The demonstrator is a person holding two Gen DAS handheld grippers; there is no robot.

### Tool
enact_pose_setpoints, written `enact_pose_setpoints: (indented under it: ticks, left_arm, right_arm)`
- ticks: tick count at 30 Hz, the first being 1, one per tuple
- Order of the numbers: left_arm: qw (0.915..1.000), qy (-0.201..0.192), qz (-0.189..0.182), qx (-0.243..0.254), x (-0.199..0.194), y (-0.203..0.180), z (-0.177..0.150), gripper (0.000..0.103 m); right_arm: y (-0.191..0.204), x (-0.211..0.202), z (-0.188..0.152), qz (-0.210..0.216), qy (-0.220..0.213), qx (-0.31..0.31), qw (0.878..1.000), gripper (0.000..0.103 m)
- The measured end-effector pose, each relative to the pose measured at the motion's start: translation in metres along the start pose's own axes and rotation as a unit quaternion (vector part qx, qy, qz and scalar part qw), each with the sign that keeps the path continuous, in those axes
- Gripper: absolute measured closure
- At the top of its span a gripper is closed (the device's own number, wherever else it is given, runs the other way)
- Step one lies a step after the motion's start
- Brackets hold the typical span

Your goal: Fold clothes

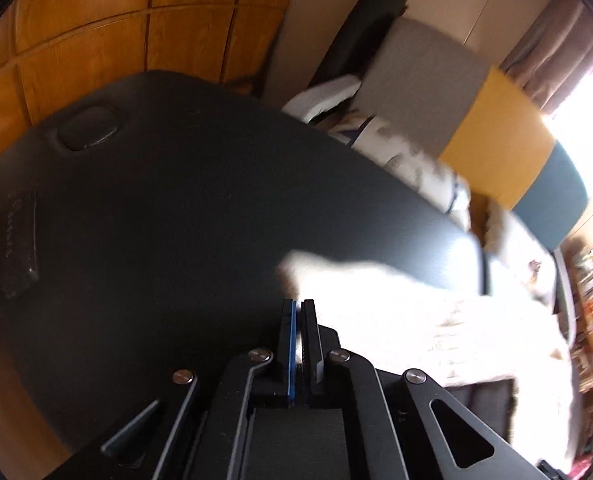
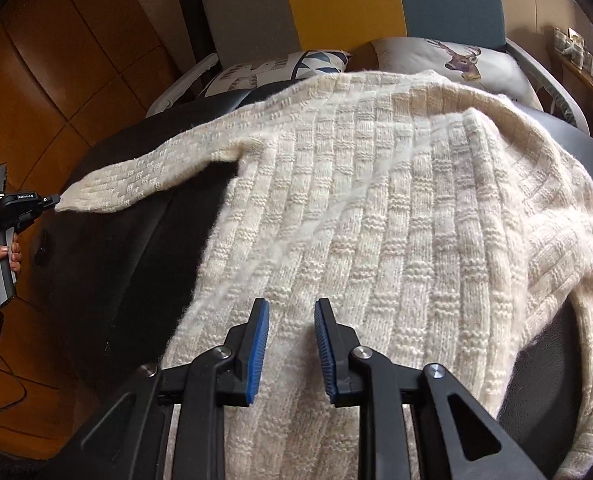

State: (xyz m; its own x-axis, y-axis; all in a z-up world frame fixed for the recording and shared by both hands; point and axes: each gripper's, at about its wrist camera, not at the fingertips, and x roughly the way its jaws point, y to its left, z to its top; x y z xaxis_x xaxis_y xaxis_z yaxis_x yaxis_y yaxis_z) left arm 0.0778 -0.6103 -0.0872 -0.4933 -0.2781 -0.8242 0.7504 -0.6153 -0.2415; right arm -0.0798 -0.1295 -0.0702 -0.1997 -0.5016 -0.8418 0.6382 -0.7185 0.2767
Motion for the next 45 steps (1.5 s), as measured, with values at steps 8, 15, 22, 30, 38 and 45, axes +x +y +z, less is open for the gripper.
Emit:
enact_pose_setpoints:
  ticks: [8,15,22,30,38,45]
  left_arm:
    - [0.995,0.058,-0.021,-0.079,0.021,0.041,-0.011,0.099]
    - [0.9874,0.06,-0.118,-0.086,-0.025,0.039,-0.05,0.098]
    - [0.9386,0.182,-0.292,0.03,-0.035,-0.082,-0.15,0.098]
    - [0.886,0.274,-0.37,0.053,-0.029,-0.173,-0.235,0.082]
    - [0.8909,0.288,-0.345,0.062,-0.017,-0.2,-0.251,0.073]
    - [0.9025,0.278,-0.322,0.067,-0.021,-0.189,-0.245,0.072]
  right_arm:
    - [-0.001,-0.002,0.001,0.016,-0.002,0.006,1.0,0.08]
    - [-0.023,-0.023,-0.011,0.03,-0.023,0.052,0.998,0.08]
    - [-0.056,-0.05,-0.04,0.043,-0.041,0.111,0.992,0.08]
    - [-0.085,-0.071,-0.076,0.04,-0.051,0.144,0.987,0.08]
    - [-0.101,-0.076,-0.095,0.059,-0.061,0.168,0.982,0.08]
    - [-0.111,-0.079,-0.101,0.068,-0.068,0.181,0.979,0.08]
